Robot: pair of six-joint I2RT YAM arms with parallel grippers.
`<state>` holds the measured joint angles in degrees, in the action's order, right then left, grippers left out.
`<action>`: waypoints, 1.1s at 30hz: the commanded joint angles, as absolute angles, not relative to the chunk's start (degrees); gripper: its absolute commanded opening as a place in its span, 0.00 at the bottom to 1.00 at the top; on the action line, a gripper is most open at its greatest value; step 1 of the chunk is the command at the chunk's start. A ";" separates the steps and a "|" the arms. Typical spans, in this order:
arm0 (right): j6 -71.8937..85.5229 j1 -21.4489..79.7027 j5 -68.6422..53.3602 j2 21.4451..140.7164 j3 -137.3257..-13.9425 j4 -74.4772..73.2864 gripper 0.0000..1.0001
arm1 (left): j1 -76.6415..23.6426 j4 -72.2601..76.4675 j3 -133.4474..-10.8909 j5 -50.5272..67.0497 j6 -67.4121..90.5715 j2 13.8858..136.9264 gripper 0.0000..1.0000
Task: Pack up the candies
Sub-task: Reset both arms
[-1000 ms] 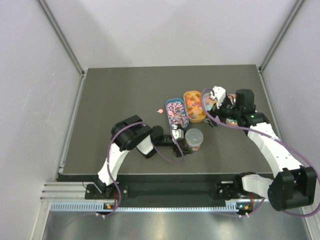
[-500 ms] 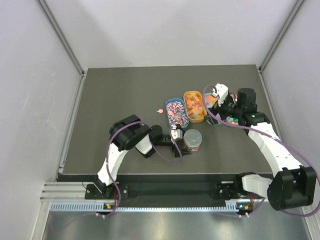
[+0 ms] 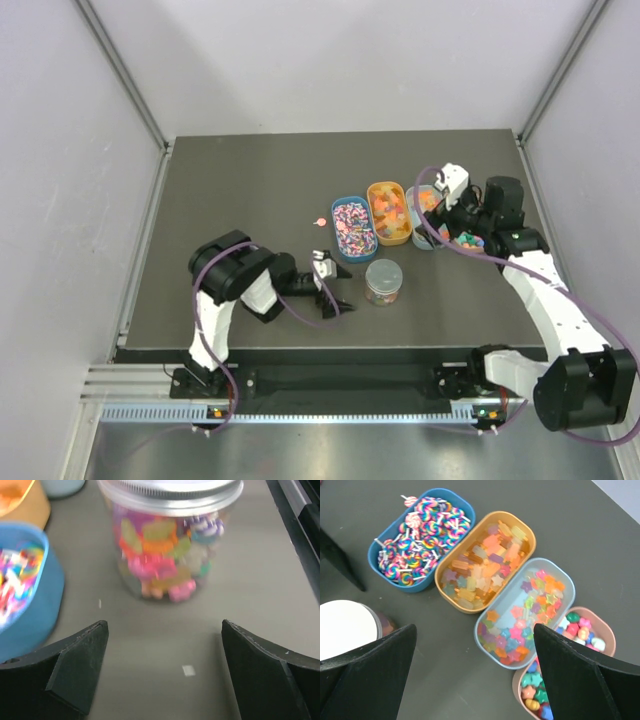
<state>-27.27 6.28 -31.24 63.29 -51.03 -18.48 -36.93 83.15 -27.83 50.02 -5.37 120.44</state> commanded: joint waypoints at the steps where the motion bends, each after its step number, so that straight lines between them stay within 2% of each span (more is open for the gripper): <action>1: -23.39 3.61 -27.35 61.52 -54.22 -18.72 1.00 | -34.98 81.11 -21.90 47.47 -3.71 111.67 0.98; 4: -18.73 1.24 -21.63 61.09 -56.77 -20.12 1.00 | -33.75 81.22 -17.15 38.26 -4.30 101.65 0.99; 6: -17.32 1.06 -18.65 60.47 -57.48 -20.22 1.00 | -31.21 74.92 -18.01 34.99 -6.67 96.62 0.97; 7: -17.23 1.14 -17.76 59.60 -57.57 -19.78 1.00 | -30.24 68.18 -19.67 33.94 -7.81 91.98 0.98; 8: -15.66 1.14 -16.10 59.07 -57.39 -18.91 1.00 | -28.58 51.41 -25.78 32.79 -8.95 89.67 0.99; 10: -13.72 1.14 -11.00 58.01 -56.95 -16.35 1.00 | -28.21 32.78 -34.41 19.65 -10.63 86.85 0.99; 11: -11.19 1.06 -8.64 57.92 -56.95 -15.74 1.00 | -27.52 20.08 -42.54 14.29 -10.11 87.01 0.99; 12: -9.42 1.14 -3.04 58.01 -57.21 -15.04 1.00 | -26.64 16.30 -45.76 9.45 -10.28 87.62 0.99; 14: -5.30 1.14 3.30 59.14 -58.09 -15.38 1.00 | -22.36 13.89 -50.43 6.25 -7.66 87.10 0.99; 15: -3.71 1.14 10.65 59.50 -58.10 -15.47 1.00 | -20.85 13.10 -51.23 5.81 -4.95 86.58 0.99; 18: -4.30 0.70 15.63 58.19 -55.39 -13.80 1.00 | -17.49 10.13 -54.75 0.55 -1.33 83.95 0.99; 25: -5.53 0.62 19.16 53.63 -54.32 -15.03 1.00 | -15.91 4.58 -59.59 -10.10 5.35 78.58 0.98; 33: -5.45 0.53 17.32 50.81 -52.30 -15.56 1.00 | -12.04 2.98 -58.10 -10.11 5.36 74.71 0.98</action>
